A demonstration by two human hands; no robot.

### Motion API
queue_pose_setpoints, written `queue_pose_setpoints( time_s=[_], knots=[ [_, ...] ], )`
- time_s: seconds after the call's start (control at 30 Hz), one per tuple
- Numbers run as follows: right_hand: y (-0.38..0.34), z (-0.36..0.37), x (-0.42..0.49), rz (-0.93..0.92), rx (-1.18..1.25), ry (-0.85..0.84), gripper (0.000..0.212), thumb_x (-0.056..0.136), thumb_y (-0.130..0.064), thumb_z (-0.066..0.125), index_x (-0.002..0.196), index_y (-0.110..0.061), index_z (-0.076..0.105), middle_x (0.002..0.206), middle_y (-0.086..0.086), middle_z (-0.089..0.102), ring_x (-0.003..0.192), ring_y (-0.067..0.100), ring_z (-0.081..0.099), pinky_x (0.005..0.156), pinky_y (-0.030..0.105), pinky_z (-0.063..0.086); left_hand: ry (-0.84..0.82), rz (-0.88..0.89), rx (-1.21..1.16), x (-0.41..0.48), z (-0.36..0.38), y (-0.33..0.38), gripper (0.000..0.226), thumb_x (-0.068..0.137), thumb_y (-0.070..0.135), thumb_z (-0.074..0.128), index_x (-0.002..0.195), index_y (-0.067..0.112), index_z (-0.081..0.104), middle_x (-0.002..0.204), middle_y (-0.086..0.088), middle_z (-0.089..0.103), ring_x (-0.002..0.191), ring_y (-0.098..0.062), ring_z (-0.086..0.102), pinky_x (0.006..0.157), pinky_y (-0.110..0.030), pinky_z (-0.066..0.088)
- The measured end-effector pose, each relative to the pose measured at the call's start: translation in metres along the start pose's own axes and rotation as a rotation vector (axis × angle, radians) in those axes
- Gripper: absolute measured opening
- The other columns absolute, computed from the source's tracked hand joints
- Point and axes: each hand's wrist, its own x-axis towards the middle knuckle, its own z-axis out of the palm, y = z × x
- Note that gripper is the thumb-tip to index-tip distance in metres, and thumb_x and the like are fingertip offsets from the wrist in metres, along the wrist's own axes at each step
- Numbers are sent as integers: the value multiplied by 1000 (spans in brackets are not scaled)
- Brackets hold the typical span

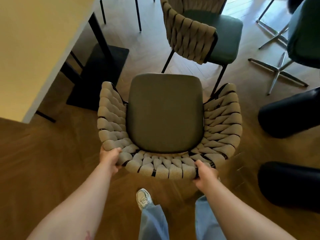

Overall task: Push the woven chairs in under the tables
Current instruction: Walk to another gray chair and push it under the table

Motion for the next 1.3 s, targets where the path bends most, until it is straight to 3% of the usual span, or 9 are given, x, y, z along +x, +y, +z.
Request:
queue_pose_setpoints(
  time_s=[0.2, 0.27, 0.37, 0.47, 0.6, 0.7, 0.83, 1.03, 1.3],
  knots=[
    [-45, -24, 20, -47, -147, -76, 58, 92, -10, 71, 142, -10, 43, 138, 21, 54, 124, 42, 57, 100, 57, 52, 111, -35, -91, -28, 22, -41, 62, 93, 8, 63, 146, 32, 40, 135, -13, 57, 112, -36, 61, 72, -42, 56],
    [-62, -27, 26, -63, -206, -111, 62, 90, -13, 73, 143, -9, 42, 141, 21, 53, 126, 42, 55, 103, 59, 50, 159, -46, -119, -35, 35, -54, 62, 93, 8, 63, 147, 28, 39, 138, -15, 55, 113, -34, 59, 74, -38, 52],
    [-92, -32, 41, -105, -298, -132, 60, 88, -13, 75, 139, -7, 44, 138, 22, 55, 125, 41, 56, 103, 58, 50, 233, -73, -179, -46, 58, -70, 67, 94, 6, 62, 151, 28, 34, 142, -13, 51, 120, -37, 55, 82, -40, 50],
    [-126, -34, 56, -143, -387, -164, 59, 89, -12, 74, 139, -7, 43, 134, 21, 56, 122, 41, 58, 100, 56, 53, 291, -95, -256, -55, 82, -82, 65, 93, 7, 62, 150, 26, 36, 141, -12, 53, 120, -38, 57, 73, -40, 52],
    [-164, -24, 63, -178, -485, -208, 68, 87, -10, 76, 143, -11, 36, 139, 22, 52, 123, 42, 56, 98, 57, 53, 296, -135, -379, -73, 112, -88, 62, 98, 10, 58, 153, 21, 31, 143, -12, 50, 127, -36, 52, 85, -42, 45],
    [-187, -12, 64, -192, -535, -211, 66, 87, -6, 75, 141, -12, 37, 135, 21, 53, 121, 42, 58, 89, 55, 57, 311, -123, -463, -78, 126, -93, 63, 97, 10, 58, 153, 23, 31, 139, -8, 53, 123, -34, 56, 90, -44, 50],
    [-204, 9, 64, -234, -643, -224, 67, 87, -6, 74, 143, -10, 37, 129, 15, 54, 121, 39, 58, 77, 44, 56, 359, -148, -591, -77, 132, -97, 71, 94, 10, 61, 154, 28, 27, 139, -10, 55, 118, -37, 60, 95, -59, 52],
    [-228, 48, 65, -289, -774, -244, 65, 90, -9, 73, 143, -7, 36, 142, 23, 50, 127, 41, 55, 102, 55, 52, 441, -191, -701, -74, 145, -88, 77, 94, 8, 62, 156, 28, 21, 146, -17, 49, 123, -39, 57, 97, -60, 51],
    [-248, 89, 53, -300, -857, -271, 62, 89, -9, 74, 141, -8, 39, 137, 22, 53, 123, 43, 57, 99, 59, 52, 449, -199, -802, -75, 155, -64, 74, 96, 2, 58, 155, 30, 24, 142, -17, 52, 120, -41, 59, 94, -58, 52]
  ],
)
